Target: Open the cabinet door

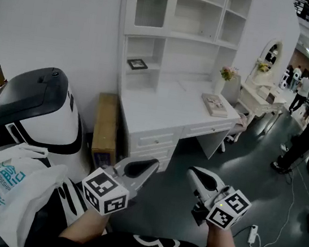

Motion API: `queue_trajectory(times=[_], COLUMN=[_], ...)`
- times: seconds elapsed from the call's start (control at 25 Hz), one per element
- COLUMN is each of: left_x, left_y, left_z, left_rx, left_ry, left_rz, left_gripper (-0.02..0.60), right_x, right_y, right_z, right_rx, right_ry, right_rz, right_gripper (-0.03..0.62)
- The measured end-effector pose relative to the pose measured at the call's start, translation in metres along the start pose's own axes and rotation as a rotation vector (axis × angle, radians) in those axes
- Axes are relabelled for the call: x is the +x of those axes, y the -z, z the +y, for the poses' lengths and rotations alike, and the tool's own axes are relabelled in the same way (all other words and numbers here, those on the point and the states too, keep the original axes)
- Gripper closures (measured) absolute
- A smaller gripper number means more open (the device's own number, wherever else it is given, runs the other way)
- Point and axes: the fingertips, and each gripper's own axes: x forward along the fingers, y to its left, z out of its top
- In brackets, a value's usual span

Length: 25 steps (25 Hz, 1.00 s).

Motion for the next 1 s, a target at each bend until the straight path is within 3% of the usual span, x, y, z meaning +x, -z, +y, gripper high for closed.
queue_trajectory(times=[0.6,0.72,1.0], left_x=[0.008,0.017,0.053], left_y=[0.002,0.002,0.013], left_z=[0.01,0.018,0.066], left_rx=[-0.012,-0.001,-0.008], left_ry=[-0.003,-0.013,-0.058], left_rz=[-0.002,-0.004,0.017], left_gripper=[0.577,0.577,0.577], right_x=[0.0,0.008,0.047], right_y=[-0.006,-0.006,-0.003], right_z=[-0.015,-0.022,-0.08], right_rx=[0.005,0.009,0.043], right_ry=[0.046,0.012,-0.034], right_rz=[-0.013,-0.017,-0.027], right_gripper=[0.592,0.592,0.592])
